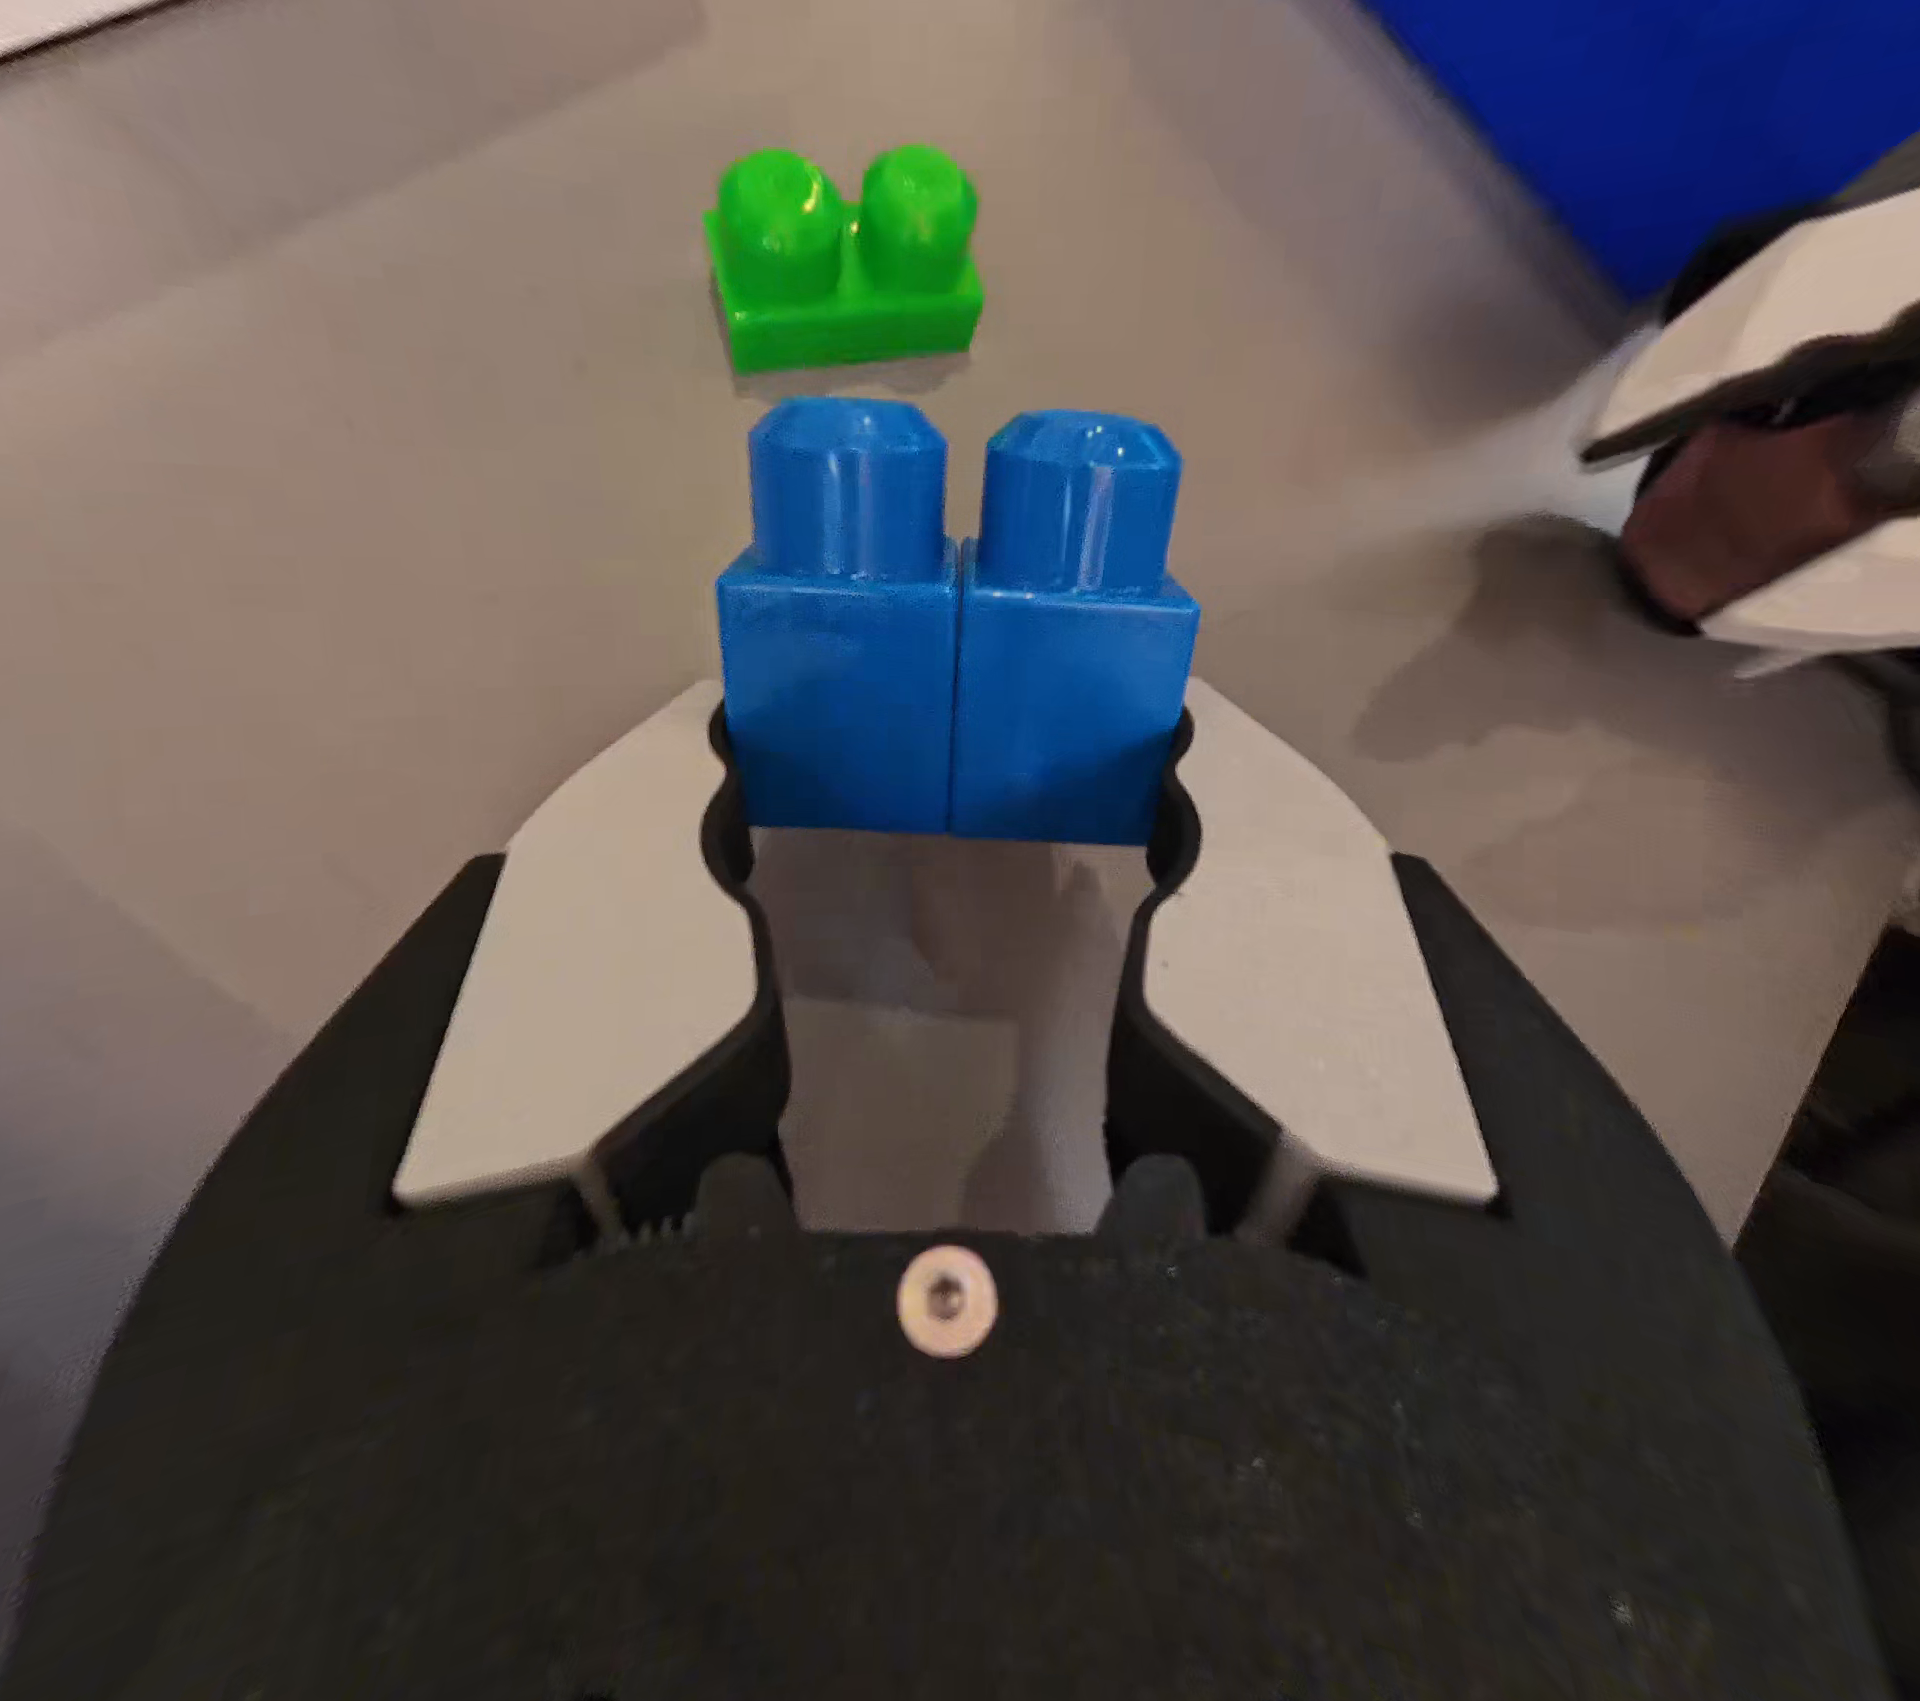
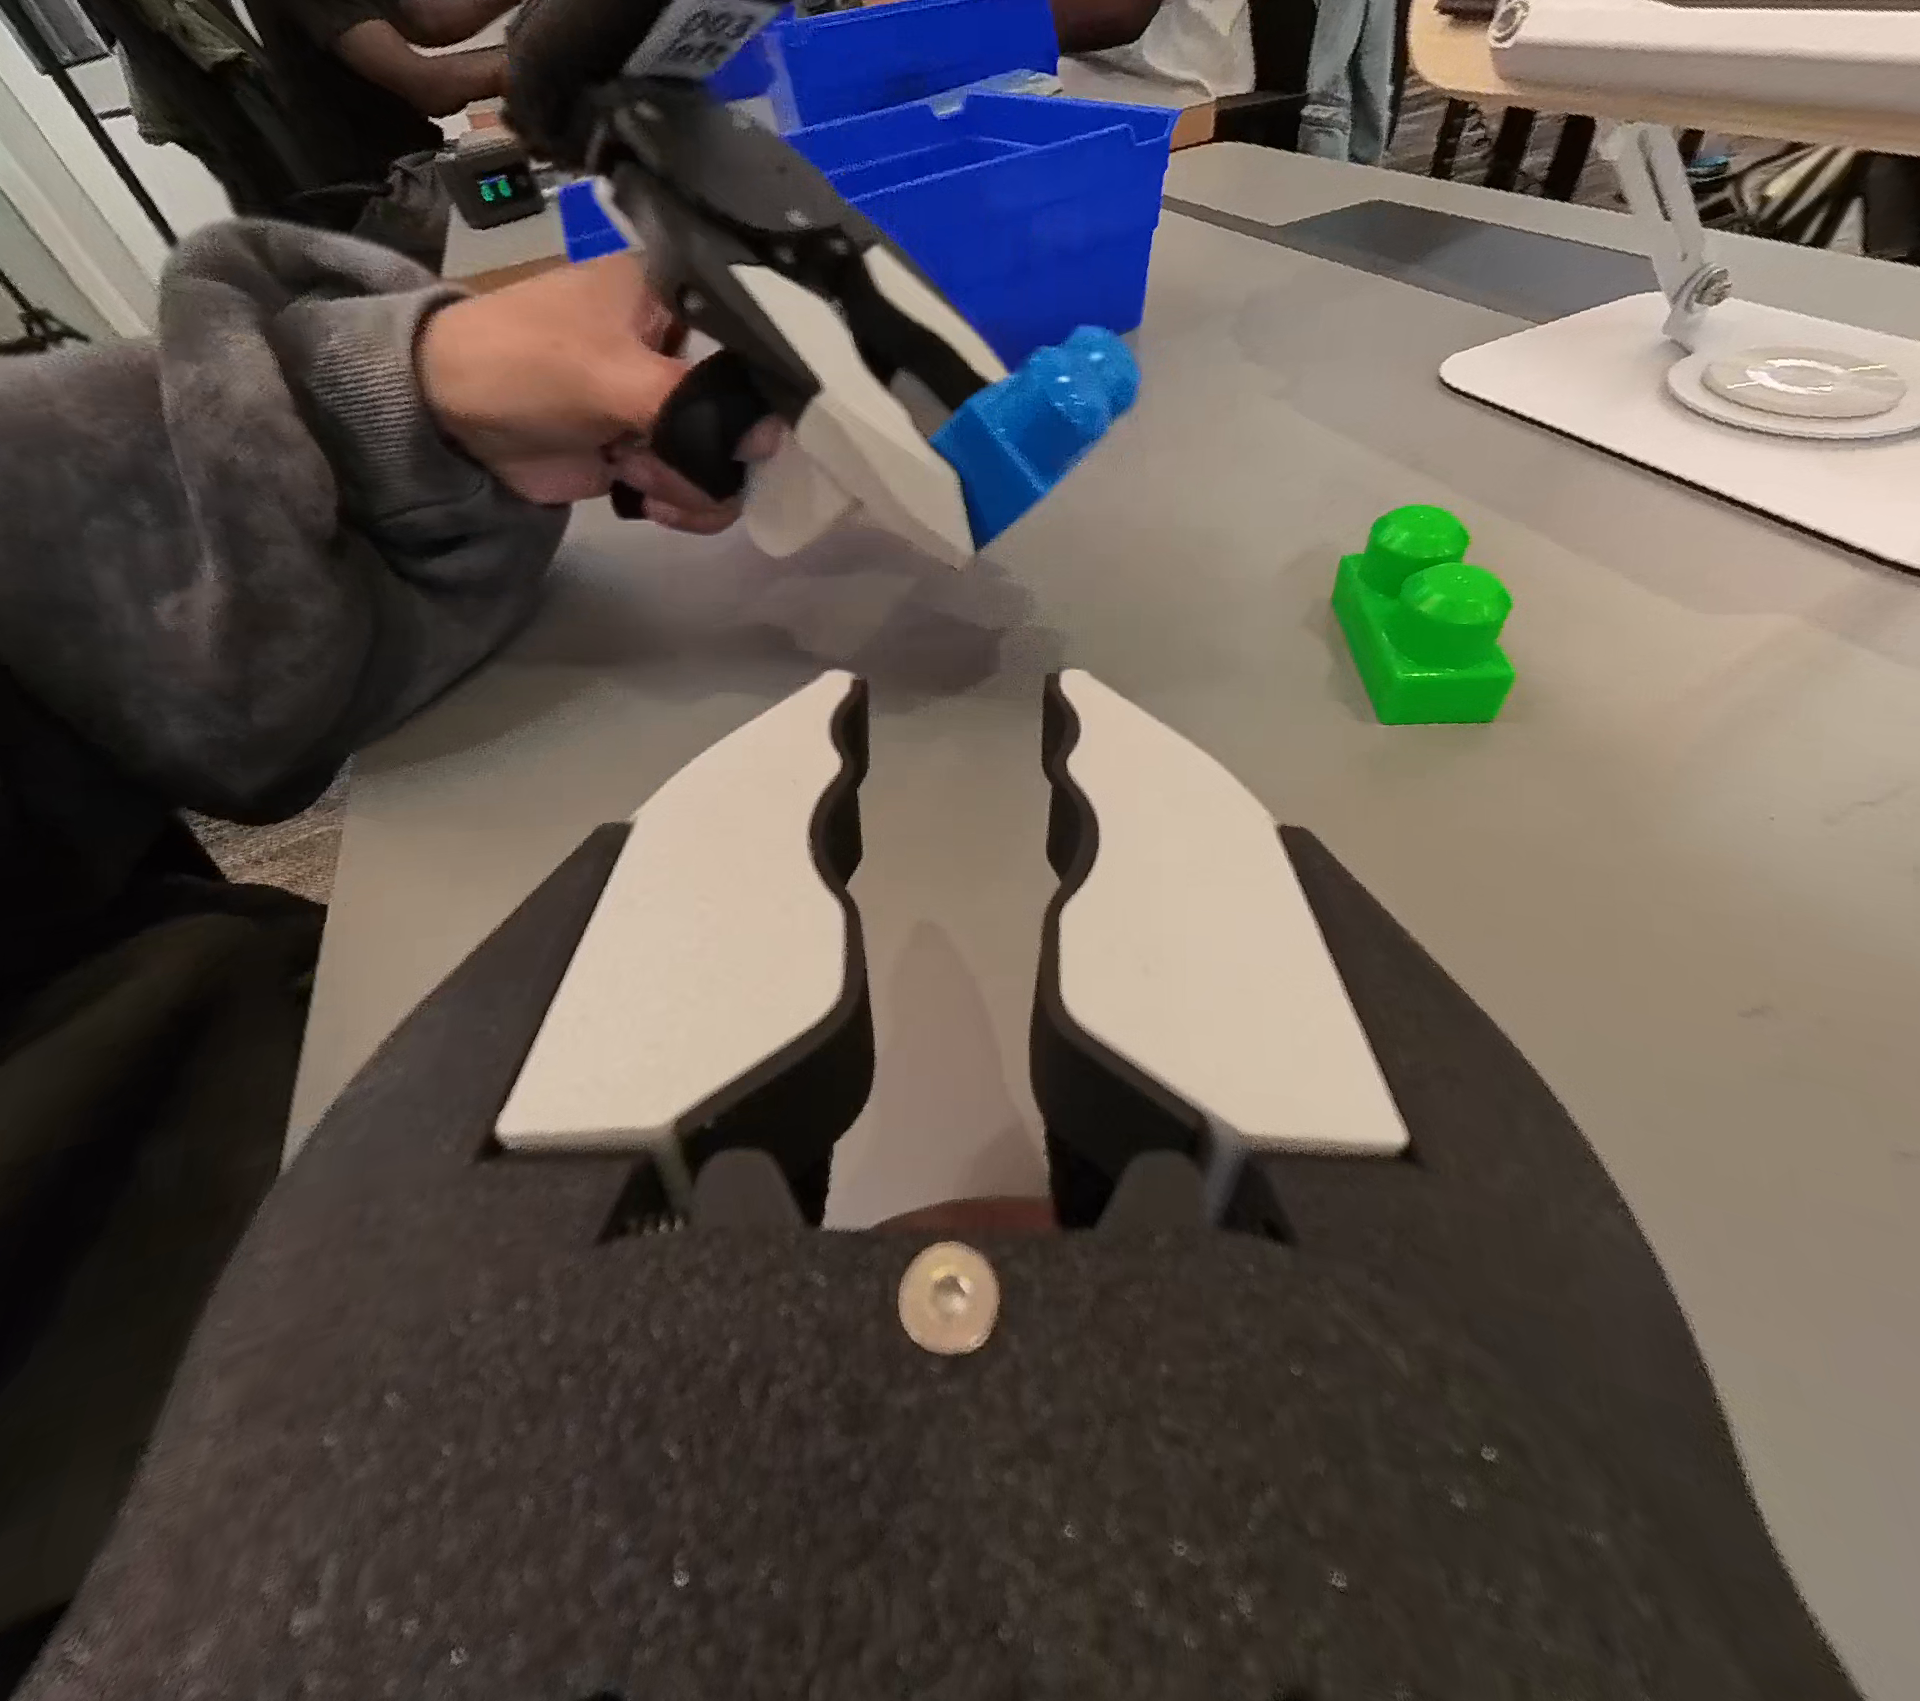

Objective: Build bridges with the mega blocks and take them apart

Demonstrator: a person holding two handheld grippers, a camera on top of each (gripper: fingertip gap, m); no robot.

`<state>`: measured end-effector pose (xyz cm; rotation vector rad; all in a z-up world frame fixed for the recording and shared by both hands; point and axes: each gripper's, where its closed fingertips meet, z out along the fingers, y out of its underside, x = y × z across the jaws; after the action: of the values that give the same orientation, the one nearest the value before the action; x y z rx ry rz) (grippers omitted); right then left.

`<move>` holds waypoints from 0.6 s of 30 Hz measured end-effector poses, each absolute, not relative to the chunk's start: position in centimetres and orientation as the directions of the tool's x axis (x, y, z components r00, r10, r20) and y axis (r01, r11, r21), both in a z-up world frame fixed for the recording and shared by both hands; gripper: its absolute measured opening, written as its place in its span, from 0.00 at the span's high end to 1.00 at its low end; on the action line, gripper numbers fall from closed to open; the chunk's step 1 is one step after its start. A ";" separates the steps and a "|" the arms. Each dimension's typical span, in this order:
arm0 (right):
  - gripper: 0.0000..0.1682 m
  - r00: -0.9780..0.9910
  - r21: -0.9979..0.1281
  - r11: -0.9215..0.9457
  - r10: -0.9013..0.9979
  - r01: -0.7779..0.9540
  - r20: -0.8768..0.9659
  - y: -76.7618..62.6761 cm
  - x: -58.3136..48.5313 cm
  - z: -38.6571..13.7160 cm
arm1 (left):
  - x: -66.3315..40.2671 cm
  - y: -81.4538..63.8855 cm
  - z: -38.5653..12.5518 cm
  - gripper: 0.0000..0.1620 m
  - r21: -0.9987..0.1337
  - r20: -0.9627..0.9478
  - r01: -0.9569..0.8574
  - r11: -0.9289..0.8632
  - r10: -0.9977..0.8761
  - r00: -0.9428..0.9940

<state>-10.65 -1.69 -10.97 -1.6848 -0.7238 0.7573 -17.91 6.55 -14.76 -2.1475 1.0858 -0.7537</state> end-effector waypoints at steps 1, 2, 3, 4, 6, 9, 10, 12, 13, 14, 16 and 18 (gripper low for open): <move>0.81 0.620 -0.973 -0.217 0.775 0.078 -0.123 -1.4 -10.4 -10.9 | -18.0 6.2 -14.5 0.54 -0.751 0.220 -0.471 -0.462 -0.849 0.481; 0.81 0.633 -0.972 -0.226 0.763 0.072 -0.131 -1.0 -10.1 -10.8 | -18.1 5.8 -14.0 0.54 -0.784 0.215 -0.447 -0.431 -0.863 0.457; 0.81 0.653 -0.965 -0.249 0.744 0.079 -0.139 -0.4 -9.7 -10.7 | -18.4 5.8 -13.4 0.54 -0.818 0.192 -0.417 -0.397 -0.870 0.453; 0.80 0.675 -0.954 -0.279 0.725 0.110 -0.135 0.4 -9.2 -10.5 | -18.8 5.8 -12.9 0.54 -0.842 0.172 -0.393 -0.370 -0.875 0.453; 0.77 0.725 -0.926 -0.339 0.679 0.169 -0.116 2.4 -8.0 -9.5 | -19.3 5.5 -12.0 0.54 -0.879 0.169 -0.339 -0.334 -0.885 0.434; 0.71 0.746 -0.830 -0.489 0.651 0.269 -0.142 5.4 -7.5 -8.9 | -19.9 5.1 -11.4 0.54 -0.914 0.180 -0.268 -0.304 -0.897 0.405; 0.71 0.754 -0.796 -0.510 0.648 0.325 -0.107 6.7 -7.3 -9.1 | -20.2 5.2 -11.4 0.54 -0.918 0.175 -0.259 -0.301 -0.892 0.416; 0.71 0.759 -0.723 -0.534 0.651 0.438 -0.022 9.3 -7.2 -10.0 | -20.8 5.1 -11.7 0.54 -0.915 0.179 -0.261 -0.308 -0.888 0.423; 0.71 0.749 -0.676 -0.548 0.663 0.493 0.008 10.3 -7.5 -10.8 | -21.0 5.0 -11.8 0.54 -0.916 0.179 -0.257 -0.309 -0.886 0.427; 0.70 0.733 -0.631 -0.551 0.679 0.547 0.043 11.3 -7.9 -11.6 | -21.2 5.0 -11.8 0.54 -0.920 0.173 -0.250 -0.302 -0.885 0.433; 0.72 0.700 -0.557 -0.544 0.707 0.628 0.099 13.1 -8.9 -13.4 | -21.6 5.2 -12.0 0.54 -0.928 0.145 -0.244 -0.280 -0.879 0.455; 0.73 0.664 -0.463 -0.548 0.736 0.697 0.128 14.2 -9.6 -15.6 | -21.6 4.9 -12.0 0.54 -0.935 0.119 -0.250 -0.251 -0.888 0.445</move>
<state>-9.62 14.23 -15.57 -2.3998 -1.1131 0.1105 -21.64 4.91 -12.04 -1.7501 0.9817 -0.8444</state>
